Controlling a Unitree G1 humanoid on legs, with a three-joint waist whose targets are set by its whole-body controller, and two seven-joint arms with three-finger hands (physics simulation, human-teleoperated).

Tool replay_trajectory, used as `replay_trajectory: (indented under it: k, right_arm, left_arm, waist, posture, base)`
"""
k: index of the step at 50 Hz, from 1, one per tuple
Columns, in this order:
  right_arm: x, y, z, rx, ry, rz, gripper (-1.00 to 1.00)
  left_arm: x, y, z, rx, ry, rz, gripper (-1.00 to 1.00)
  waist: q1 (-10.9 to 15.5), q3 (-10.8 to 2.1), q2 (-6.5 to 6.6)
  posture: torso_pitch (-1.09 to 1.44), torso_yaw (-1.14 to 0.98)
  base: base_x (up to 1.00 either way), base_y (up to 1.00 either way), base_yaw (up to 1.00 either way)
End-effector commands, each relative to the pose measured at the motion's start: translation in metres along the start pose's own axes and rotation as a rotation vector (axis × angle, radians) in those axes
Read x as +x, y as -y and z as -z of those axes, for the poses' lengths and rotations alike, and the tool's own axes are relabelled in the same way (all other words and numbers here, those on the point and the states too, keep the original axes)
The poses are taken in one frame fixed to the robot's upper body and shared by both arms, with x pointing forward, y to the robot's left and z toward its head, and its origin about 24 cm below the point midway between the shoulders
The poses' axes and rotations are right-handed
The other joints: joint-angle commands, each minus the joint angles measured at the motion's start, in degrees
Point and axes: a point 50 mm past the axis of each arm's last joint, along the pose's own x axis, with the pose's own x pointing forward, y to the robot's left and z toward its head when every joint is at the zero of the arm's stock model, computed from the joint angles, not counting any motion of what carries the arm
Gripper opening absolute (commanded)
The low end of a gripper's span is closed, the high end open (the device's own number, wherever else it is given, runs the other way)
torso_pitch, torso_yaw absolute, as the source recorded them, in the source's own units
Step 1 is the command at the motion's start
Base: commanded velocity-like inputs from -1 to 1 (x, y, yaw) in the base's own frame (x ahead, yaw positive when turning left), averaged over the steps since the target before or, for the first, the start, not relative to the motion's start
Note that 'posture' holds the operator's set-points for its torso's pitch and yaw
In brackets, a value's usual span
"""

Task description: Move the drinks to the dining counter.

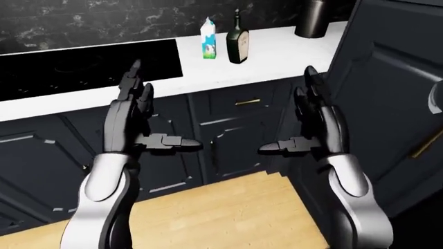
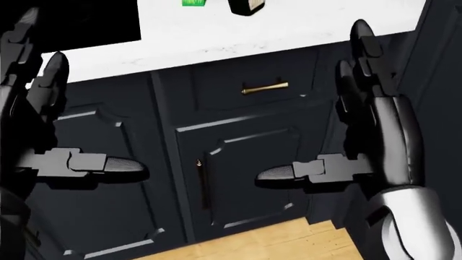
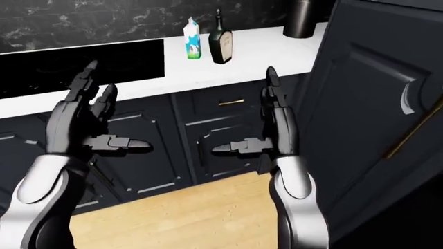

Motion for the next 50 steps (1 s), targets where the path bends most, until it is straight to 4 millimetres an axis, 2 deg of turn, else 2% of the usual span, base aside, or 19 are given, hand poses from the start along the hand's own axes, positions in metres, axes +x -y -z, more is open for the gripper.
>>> replay_trajectory:
  k: [1, 3, 4, 6, 12, 14, 16, 25, 28, 29, 30, 31, 32, 39, 41, 43, 44, 46, 50]
  right_arm:
    - [0.000, -0.005, -0.014, 0.006, 0.066, -0.021, 1.00]
    - [0.001, -0.005, -0.014, 0.005, 0.069, -0.024, 1.00]
    - [0.000, -0.005, -0.017, 0.007, 0.071, -0.025, 1.00]
    - [0.002, -0.005, -0.014, 0.009, 0.069, -0.023, 1.00]
    - [0.002, -0.005, -0.014, 0.013, 0.070, -0.023, 1.00]
    - [0.003, -0.005, -0.015, 0.015, 0.072, -0.023, 1.00]
    - [0.002, -0.004, -0.015, 0.015, 0.074, -0.024, 1.00]
    - [0.001, -0.006, -0.019, 0.008, 0.078, -0.029, 1.00]
    - [0.002, -0.006, -0.021, 0.008, 0.078, -0.028, 1.00]
    - [0.003, -0.007, -0.021, 0.007, 0.080, -0.031, 1.00]
    - [0.002, -0.007, -0.022, 0.008, 0.080, -0.031, 1.00]
    - [0.002, -0.007, -0.021, 0.009, 0.079, -0.033, 1.00]
    - [0.002, -0.007, -0.020, 0.022, 0.071, -0.027, 1.00]
    - [0.001, -0.008, -0.017, 0.046, 0.060, -0.040, 1.00]
    - [0.001, -0.009, -0.018, 0.049, 0.060, -0.043, 1.00]
    - [0.001, -0.007, -0.019, 0.055, 0.063, -0.038, 1.00]
    - [0.001, -0.008, -0.019, 0.057, 0.065, -0.038, 1.00]
    - [0.002, -0.008, -0.019, 0.057, 0.066, -0.038, 1.00]
    - [0.000, -0.007, -0.025, 0.060, 0.086, -0.031, 1.00]
  left_arm:
    - [0.000, -0.002, -0.011, 0.012, 0.063, -0.011, 1.00]
    - [-0.001, -0.002, -0.011, 0.018, 0.062, -0.008, 1.00]
    - [-0.001, -0.003, -0.011, 0.019, 0.062, -0.010, 1.00]
    - [-0.001, -0.004, -0.011, 0.017, 0.062, -0.014, 1.00]
    - [-0.002, -0.003, -0.012, 0.016, 0.065, -0.012, 1.00]
    - [-0.003, -0.003, -0.011, 0.013, 0.066, -0.011, 1.00]
    - [-0.003, -0.002, -0.010, 0.016, 0.065, -0.010, 1.00]
    - [-0.006, -0.003, -0.013, 0.019, 0.067, -0.009, 1.00]
    - [-0.005, -0.003, -0.015, 0.018, 0.069, -0.009, 1.00]
    - [-0.005, -0.004, -0.016, 0.019, 0.072, -0.009, 1.00]
    - [-0.005, -0.004, -0.017, 0.020, 0.073, -0.010, 1.00]
    - [-0.005, -0.004, -0.017, 0.019, 0.073, -0.010, 1.00]
    - [-0.006, -0.004, -0.017, 0.017, 0.073, -0.011, 1.00]
    - [-0.006, -0.002, -0.017, 0.008, 0.075, -0.005, 1.00]
    - [-0.006, 0.000, -0.018, 0.010, 0.076, 0.001, 1.00]
    - [-0.005, -0.002, -0.016, 0.013, 0.074, -0.003, 1.00]
    - [-0.005, -0.002, -0.017, 0.014, 0.075, -0.004, 1.00]
    - [-0.006, -0.002, -0.018, 0.015, 0.076, -0.005, 1.00]
    - [-0.005, -0.002, -0.017, 0.016, 0.079, -0.005, 1.00]
  waist:
    - [0.1, -0.64, 0.41]
    - [-0.1, -1.82, 3.91]
    - [0.7, -1.19, 1.71]
    - [0.5, -0.68, 2.52]
    - [1.3, -0.60, -0.54]
    - [1.6, -0.84, -2.30]
    - [1.7, -1.78, -5.55]
    - [0.1, -0.38, -2.03]
    - [-0.4, -0.83, 0.94]
    - [-0.5, -1.54, 2.76]
    - [-0.6, -2.45, 3.26]
    - [0.2, -1.45, 2.33]
    - [0.0, -0.90, 2.96]
    - [1.3, -0.93, -0.49]
    - [1.6, -1.14, -2.21]
    - [1.7, -2.11, -5.48]
    - [1.2, -1.96, -4.32]
    - [1.0, -1.02, -4.79]
    - [0.2, -1.14, -3.23]
  posture:
    - [0.00, 0.00]
    - [0.00, 0.00]
    - [0.00, 0.00]
    - [0.00, 0.00]
    - [0.00, 0.00]
    - [0.00, 0.00]
    - [0.00, 0.00]
    - [0.00, 0.00]
    - [0.00, 0.00]
    - [0.00, 0.00]
    - [0.00, 0.00]
    - [0.00, 0.00]
    - [0.00, 0.00]
    - [0.00, 0.00]
    - [0.00, 0.00]
    - [0.00, 0.00]
    - [0.00, 0.00]
    - [0.00, 0.00]
    - [0.00, 0.00]
  base:
    - [0.31, 0.00, 0.00]
    - [0.30, 0.00, 0.00]
    - [0.31, 0.00, 0.00]
    - [0.30, 0.00, 0.00]
    - [0.31, 0.00, 0.00]
    - [0.32, 0.00, 0.00]
    - [0.31, 0.00, 0.00]
    - [0.32, 0.00, 0.00]
    - [0.31, 0.00, 0.00]
    - [0.30, 0.00, 0.00]
    - [0.32, 0.00, 0.00]
    - [0.31, 0.00, 0.00]
    - [0.31, 0.00, 0.00]
    - [0.31, 0.00, 0.00]
    - [0.31, 0.00, 0.00]
    - [0.32, 0.00, 0.00]
    - [0.31, 0.00, 0.00]
    - [0.31, 0.00, 0.00]
    - [0.31, 0.00, 0.00]
